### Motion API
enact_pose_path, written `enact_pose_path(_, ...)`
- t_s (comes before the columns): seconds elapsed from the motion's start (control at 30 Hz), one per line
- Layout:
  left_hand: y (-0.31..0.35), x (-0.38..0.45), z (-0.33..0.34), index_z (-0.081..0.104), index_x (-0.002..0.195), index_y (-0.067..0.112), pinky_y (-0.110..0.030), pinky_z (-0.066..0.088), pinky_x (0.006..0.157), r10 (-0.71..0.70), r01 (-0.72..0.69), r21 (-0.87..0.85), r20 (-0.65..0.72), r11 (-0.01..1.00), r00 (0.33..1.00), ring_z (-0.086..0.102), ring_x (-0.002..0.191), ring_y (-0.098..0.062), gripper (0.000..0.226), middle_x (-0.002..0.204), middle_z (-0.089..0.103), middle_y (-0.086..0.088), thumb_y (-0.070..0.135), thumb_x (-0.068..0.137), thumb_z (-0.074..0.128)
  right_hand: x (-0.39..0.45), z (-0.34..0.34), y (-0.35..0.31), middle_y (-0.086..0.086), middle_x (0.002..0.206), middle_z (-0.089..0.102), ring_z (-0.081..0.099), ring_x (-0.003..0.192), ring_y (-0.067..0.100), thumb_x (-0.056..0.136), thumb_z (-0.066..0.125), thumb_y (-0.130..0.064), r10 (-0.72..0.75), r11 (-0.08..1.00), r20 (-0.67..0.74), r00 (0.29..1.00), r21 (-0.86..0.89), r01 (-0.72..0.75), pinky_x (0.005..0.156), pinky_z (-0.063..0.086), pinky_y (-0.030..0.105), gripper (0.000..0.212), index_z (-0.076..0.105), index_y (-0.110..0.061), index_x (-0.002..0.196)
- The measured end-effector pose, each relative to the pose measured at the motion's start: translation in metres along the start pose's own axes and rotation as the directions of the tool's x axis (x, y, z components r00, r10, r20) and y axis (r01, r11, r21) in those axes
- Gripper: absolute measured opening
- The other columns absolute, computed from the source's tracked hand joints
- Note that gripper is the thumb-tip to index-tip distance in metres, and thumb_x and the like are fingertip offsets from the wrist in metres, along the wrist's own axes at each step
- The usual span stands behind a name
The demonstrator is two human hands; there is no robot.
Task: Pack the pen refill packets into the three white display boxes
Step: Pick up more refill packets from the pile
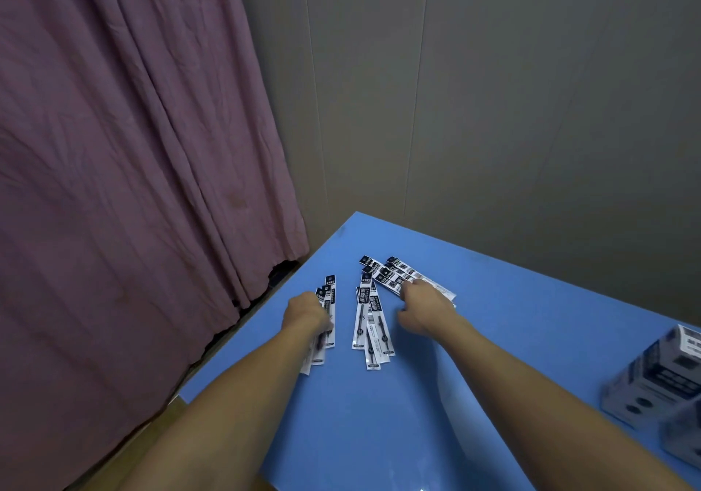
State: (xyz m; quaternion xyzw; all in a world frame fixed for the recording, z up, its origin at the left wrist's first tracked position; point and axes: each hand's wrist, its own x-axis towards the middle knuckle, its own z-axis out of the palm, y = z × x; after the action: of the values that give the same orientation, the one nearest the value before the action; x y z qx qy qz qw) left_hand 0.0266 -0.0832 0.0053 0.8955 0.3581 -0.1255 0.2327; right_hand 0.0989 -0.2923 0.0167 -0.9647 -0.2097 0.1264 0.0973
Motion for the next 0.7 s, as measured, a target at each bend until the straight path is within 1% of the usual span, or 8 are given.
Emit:
enact_pose_path(0.07, 0.000, 0.001, 0.003, 0.060, 0.113, 0.010, -0.032, 0.054, 0.085, -0.015, 0.016, 0.055, -0.026, 0.998, 1.000, 0.063, 0.113, -0.028, 0.034, 0.123, 0.062, -0.010, 0.016, 0.084, 0.076, -0.002, -0.001, 0.003, 0.006, 0.124, 0.053, 0.056, 0.114, 0.029, 0.088, 0.052, -0.019, 0.004, 1.000, -0.006, 1.000, -0.006, -0.004, 0.083, 0.047, 0.033, 0.029, 0.057, -0.012, 0.115)
enact_pose_path(0.17, -0.003, 0.003, 0.003, 0.059, 0.110, 0.009, -0.029, 0.052, 0.083, -0.037, 0.037, 0.078, -0.008, 0.996, 0.999, 0.063, 0.114, -0.028, 0.034, 0.125, 0.063, -0.010, 0.018, 0.084, 0.080, -0.002, -0.002, 0.005, 0.007, 0.126, 0.053, 0.056, 0.115, 0.029, 0.087, 0.052, -0.019, 0.007, 1.000, -0.011, 1.000, -0.011, -0.007, 0.087, 0.048, 0.034, 0.030, 0.058, -0.012, 0.116)
enact_pose_path(0.23, -0.007, 0.008, 0.002, 0.057, 0.115, 0.008, -0.029, 0.050, 0.084, -0.060, 0.059, 0.052, 0.010, 0.997, 0.998, 0.061, 0.117, -0.029, 0.041, 0.128, 0.061, -0.011, 0.020, 0.084, 0.081, -0.001, -0.002, 0.005, 0.007, 0.127, 0.053, 0.056, 0.115, 0.029, 0.087, 0.051, -0.019, 0.006, 1.000, -0.012, 1.000, -0.010, -0.006, 0.087, 0.048, 0.034, 0.031, 0.058, -0.011, 0.116)
enact_pose_path(0.3, -0.009, 0.012, 0.001, 0.053, 0.127, 0.005, -0.031, 0.051, 0.094, -0.074, 0.073, 0.029, 0.041, 0.997, 0.996, 0.058, 0.123, -0.030, 0.056, 0.134, 0.058, -0.012, 0.022, 0.083, 0.083, 0.000, -0.001, 0.005, 0.007, 0.126, 0.053, 0.056, 0.115, 0.029, 0.088, 0.051, -0.019, -0.001, 1.000, -0.009, 1.000, -0.004, 0.001, 0.084, 0.046, 0.033, 0.030, 0.057, -0.011, 0.116)
enact_pose_path(0.37, -0.010, 0.015, -0.001, 0.050, 0.133, 0.004, -0.034, 0.051, 0.099, -0.091, 0.090, 0.021, 0.069, 0.996, 0.993, 0.057, 0.126, -0.031, 0.066, 0.137, 0.057, -0.013, 0.028, 0.081, 0.085, 0.001, 0.000, 0.004, 0.008, 0.126, 0.053, 0.056, 0.115, 0.029, 0.088, 0.051, -0.019, -0.004, 1.000, -0.005, 1.000, -0.008, 0.004, 0.082, 0.045, 0.033, 0.031, 0.057, -0.011, 0.117)
enact_pose_path(0.53, -0.019, 0.014, -0.013, 0.048, 0.135, 0.003, -0.033, 0.050, 0.098, -0.108, 0.112, -0.060, 0.062, 0.992, 0.992, 0.057, 0.125, -0.030, 0.074, 0.139, 0.056, -0.012, 0.033, 0.080, 0.086, 0.002, 0.002, 0.003, 0.007, 0.127, 0.053, 0.056, 0.114, 0.028, 0.087, 0.051, -0.020, -0.003, 1.000, 0.022, 1.000, 0.002, 0.003, 0.090, 0.051, 0.035, 0.032, 0.058, -0.012, 0.118)
enact_pose_path(0.63, -0.024, 0.011, -0.020, 0.049, 0.134, 0.002, -0.040, 0.052, 0.101, -0.067, 0.080, -0.141, 0.097, 0.987, 0.993, 0.059, 0.122, -0.031, 0.078, 0.136, 0.059, -0.012, 0.027, 0.073, 0.091, -0.004, 0.001, -0.001, 0.007, 0.127, 0.055, 0.057, 0.114, 0.027, 0.087, 0.051, -0.019, 0.000, 1.000, 0.033, 0.999, -0.006, 0.000, 0.090, 0.052, 0.036, 0.034, 0.057, -0.012, 0.119)
enact_pose_path(0.7, -0.025, 0.005, -0.025, 0.058, 0.129, 0.003, -0.039, 0.054, 0.098, -0.021, 0.037, -0.170, 0.093, 0.985, 0.995, 0.063, 0.117, -0.032, 0.068, 0.128, 0.065, -0.014, 0.024, 0.072, 0.091, -0.011, 0.001, -0.003, 0.007, 0.126, 0.056, 0.058, 0.113, 0.028, 0.087, 0.052, -0.019, 0.007, 1.000, 0.038, 0.999, -0.015, -0.007, 0.091, 0.052, 0.037, 0.034, 0.056, -0.012, 0.120)
